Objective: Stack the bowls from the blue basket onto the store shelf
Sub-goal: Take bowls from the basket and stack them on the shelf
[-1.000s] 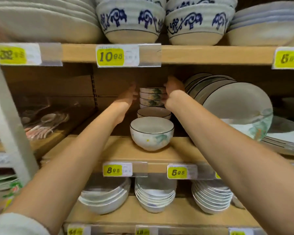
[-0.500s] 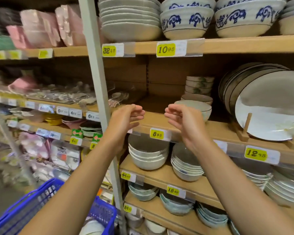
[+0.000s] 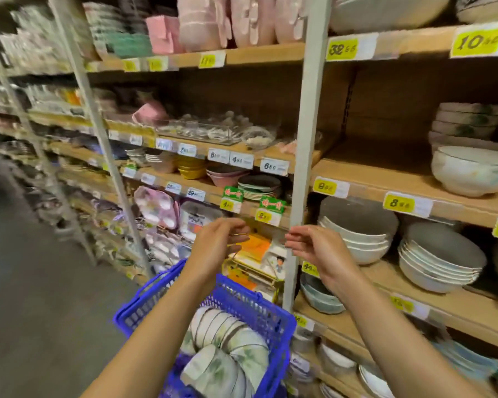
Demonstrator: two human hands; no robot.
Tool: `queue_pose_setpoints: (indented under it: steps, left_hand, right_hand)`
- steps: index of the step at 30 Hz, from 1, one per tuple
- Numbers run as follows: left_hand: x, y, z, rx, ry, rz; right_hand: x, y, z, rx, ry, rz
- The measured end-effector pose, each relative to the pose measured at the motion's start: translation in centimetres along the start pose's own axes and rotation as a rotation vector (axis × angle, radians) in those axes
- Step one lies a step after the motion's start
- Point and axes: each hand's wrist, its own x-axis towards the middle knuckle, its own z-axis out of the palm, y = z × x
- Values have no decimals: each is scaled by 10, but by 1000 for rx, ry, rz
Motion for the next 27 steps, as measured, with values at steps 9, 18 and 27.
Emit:
queue_pose_setpoints:
  steps: [9,18,27]
  left_hand:
    - [5,-83,-130,177,123,-270]
    - [47,-172,-190,311,114,-525]
    - [109,-259,-212,637,15,-726]
  right_hand:
    - [26,111,98,-269,-58,228]
    - [82,235,147,-578,-150,471]
    - [134,340,149,-1079,-298,539]
